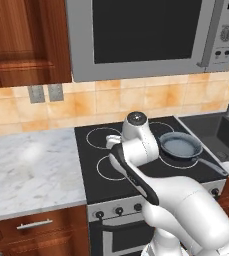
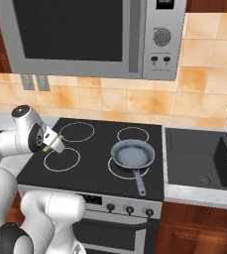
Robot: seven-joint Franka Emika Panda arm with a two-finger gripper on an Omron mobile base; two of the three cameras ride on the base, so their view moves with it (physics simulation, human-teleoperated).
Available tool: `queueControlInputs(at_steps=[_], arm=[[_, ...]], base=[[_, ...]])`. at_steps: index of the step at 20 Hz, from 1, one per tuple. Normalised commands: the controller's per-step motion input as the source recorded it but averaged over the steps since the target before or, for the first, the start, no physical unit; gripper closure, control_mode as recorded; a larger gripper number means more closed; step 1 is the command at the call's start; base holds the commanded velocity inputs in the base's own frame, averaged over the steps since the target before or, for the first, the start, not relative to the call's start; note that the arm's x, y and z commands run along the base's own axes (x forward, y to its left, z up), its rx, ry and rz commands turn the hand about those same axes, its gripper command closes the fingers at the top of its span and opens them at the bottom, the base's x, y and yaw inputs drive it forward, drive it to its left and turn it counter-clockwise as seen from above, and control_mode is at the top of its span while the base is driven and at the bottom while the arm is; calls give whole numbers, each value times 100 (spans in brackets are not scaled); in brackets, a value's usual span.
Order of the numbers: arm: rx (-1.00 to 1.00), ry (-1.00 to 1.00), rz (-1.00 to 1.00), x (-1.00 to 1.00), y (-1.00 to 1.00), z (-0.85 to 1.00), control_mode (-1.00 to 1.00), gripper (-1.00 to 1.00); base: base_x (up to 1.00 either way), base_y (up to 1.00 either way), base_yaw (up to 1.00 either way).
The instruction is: Pick up the butter stick and place it in the pan. Then turn on the burner for the pan.
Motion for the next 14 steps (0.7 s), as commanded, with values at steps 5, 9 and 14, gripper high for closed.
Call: queueControlInputs(at_steps=[5, 9, 14], arm=[[0, 0, 0, 0, 0, 0, 100, 100], [0, 0, 0, 0, 0, 0, 100, 100], [0, 0, 0, 0, 0, 0, 100, 100]], base=[[45, 33, 0], [30, 41, 0], [17, 34, 0]])
